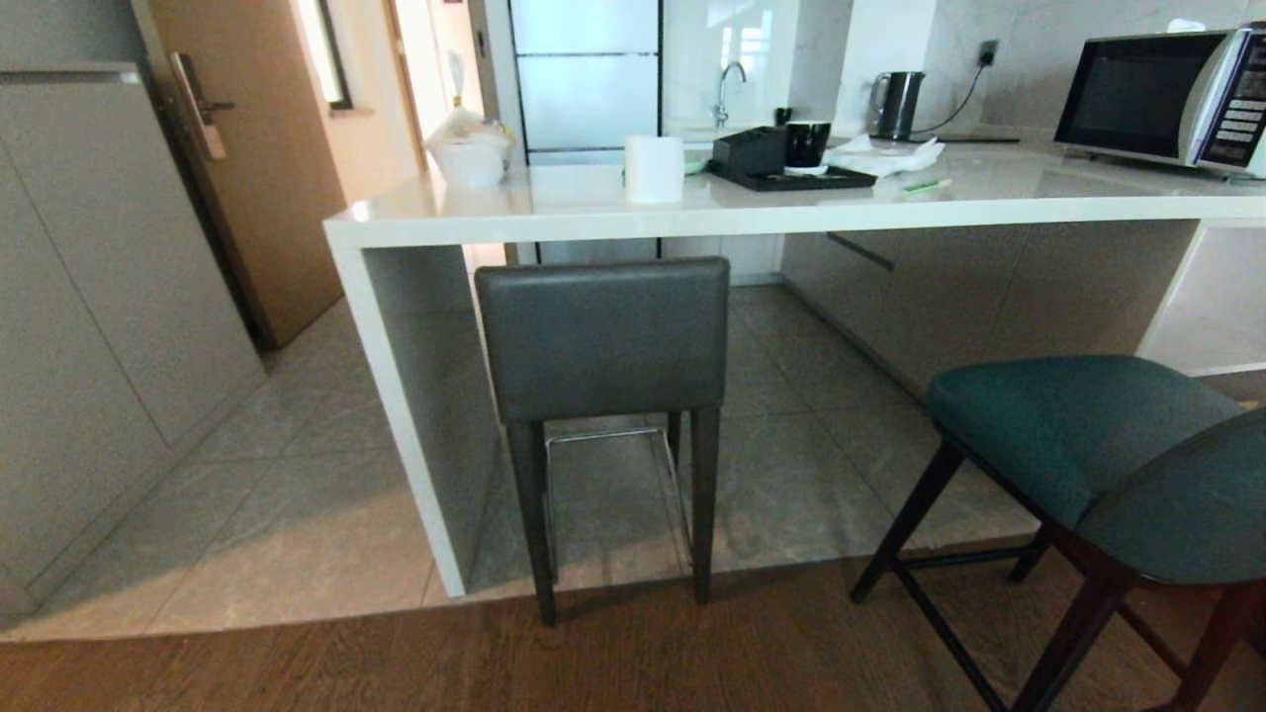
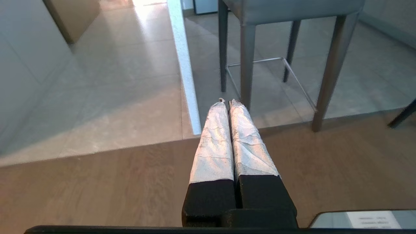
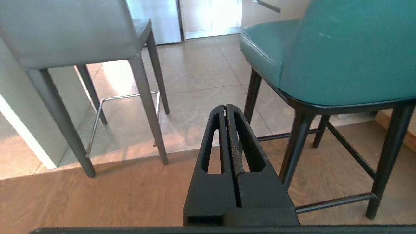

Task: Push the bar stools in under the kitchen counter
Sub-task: Push the blue chair back under the dining table

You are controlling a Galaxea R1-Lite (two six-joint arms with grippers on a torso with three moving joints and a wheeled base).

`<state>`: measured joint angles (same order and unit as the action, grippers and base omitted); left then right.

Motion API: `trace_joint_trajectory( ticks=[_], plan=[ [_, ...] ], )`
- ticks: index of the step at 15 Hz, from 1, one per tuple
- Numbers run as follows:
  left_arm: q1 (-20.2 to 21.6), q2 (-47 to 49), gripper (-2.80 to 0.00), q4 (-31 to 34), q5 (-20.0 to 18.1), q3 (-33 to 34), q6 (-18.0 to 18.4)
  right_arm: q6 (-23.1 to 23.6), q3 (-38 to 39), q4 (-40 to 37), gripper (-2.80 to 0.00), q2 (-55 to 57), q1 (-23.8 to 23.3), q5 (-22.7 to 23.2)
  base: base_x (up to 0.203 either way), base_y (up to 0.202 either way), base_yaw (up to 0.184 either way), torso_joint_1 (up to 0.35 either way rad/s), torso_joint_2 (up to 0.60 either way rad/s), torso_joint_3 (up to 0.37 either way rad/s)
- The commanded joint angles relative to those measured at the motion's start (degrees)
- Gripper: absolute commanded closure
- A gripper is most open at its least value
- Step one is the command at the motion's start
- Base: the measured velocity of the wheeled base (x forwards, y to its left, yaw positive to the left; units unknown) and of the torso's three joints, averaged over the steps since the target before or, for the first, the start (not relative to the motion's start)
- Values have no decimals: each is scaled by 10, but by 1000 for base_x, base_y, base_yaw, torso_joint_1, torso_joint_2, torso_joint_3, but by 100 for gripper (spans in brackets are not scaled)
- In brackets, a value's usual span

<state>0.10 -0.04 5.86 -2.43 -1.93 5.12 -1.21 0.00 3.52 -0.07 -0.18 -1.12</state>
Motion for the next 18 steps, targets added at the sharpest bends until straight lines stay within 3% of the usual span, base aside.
trace_joint_trajectory(
  ticks=[1,18],
  plan=[
    [1,0,0,0,0,0,2,0,14,0,0,0,0,1,4,-78,3,-1,2,2],
    [1,0,0,-1,0,0,0,0,14,0,0,0,0,0,0,-192,2,2,2,2]
  ],
)
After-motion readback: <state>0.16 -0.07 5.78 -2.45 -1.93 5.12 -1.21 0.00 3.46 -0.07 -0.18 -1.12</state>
